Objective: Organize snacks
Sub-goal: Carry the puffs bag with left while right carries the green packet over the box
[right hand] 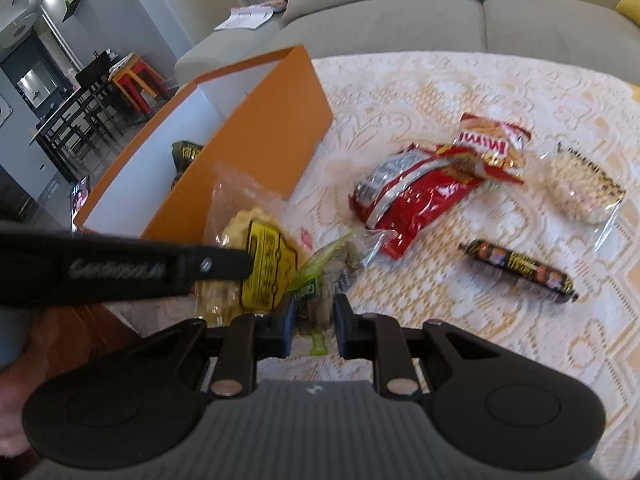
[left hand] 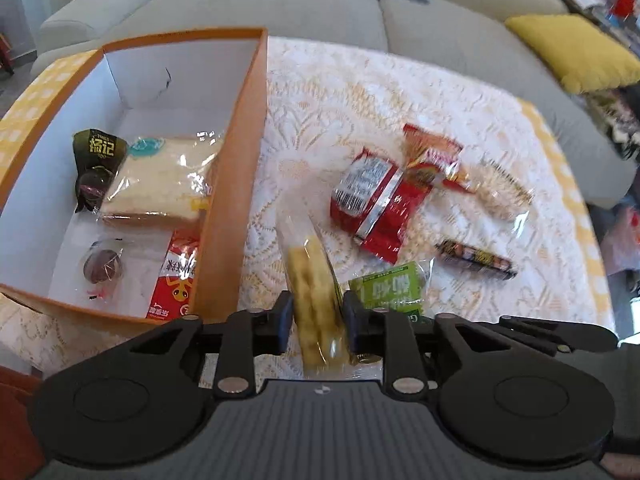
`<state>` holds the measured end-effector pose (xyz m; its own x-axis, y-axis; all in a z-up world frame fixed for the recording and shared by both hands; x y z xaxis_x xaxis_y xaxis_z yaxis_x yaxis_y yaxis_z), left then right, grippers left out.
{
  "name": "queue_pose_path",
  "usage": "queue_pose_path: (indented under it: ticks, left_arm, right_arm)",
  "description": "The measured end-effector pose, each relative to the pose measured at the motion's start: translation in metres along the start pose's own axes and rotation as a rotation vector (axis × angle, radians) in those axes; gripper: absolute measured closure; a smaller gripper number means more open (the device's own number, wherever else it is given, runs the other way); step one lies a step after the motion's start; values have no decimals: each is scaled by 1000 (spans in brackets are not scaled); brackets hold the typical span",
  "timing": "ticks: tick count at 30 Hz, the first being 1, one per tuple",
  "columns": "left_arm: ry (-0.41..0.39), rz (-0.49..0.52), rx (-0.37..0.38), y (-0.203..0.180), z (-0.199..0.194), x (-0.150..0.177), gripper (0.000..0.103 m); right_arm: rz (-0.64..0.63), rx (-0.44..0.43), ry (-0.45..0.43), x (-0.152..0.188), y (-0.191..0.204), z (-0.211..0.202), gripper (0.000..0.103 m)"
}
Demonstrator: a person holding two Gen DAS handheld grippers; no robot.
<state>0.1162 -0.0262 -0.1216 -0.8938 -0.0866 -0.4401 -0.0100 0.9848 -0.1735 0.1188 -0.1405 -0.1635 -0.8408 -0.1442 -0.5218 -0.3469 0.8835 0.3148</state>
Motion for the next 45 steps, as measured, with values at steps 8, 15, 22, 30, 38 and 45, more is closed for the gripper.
queue_pose_path:
  ticks: [8, 15, 22, 30, 38, 45]
  left_arm:
    - [37, 85, -128, -7, 24, 6, 65]
    - [30, 55, -95, -4, 13, 8, 72]
    - [-60, 60, -17, -14, -44, -3, 74]
    - [-176, 51, 25, 1, -101, -40, 74]
    - [-227, 16, -62, 51, -102, -88, 74]
    - [-212, -41, -111, 107, -73, -121, 76]
  right_arm:
    - [-20, 0, 23, 6, 6, 14, 85]
    - [-47, 22, 10, 2, 7, 7, 85]
    - [-70, 92, -45, -12, 8, -22, 85]
    - [-134, 60, -165, -60, 34, -59, 85]
    - [-208, 26, -216, -117, 79, -52, 85]
    - [-252, 33, -189, -148, 106, 0, 85]
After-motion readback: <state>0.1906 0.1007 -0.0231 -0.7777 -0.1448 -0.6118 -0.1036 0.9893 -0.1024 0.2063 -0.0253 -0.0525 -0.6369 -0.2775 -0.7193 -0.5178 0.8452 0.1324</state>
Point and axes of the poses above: each gripper's, at about its wrist camera, not at the fingertips, and z roughly the way its jaws point, y to its left, x to its underside, the point moved 4 cm from there along z, roughly the way its jaws point, and after that the axes turned 6 degrees about x, right-handed, at the moved point
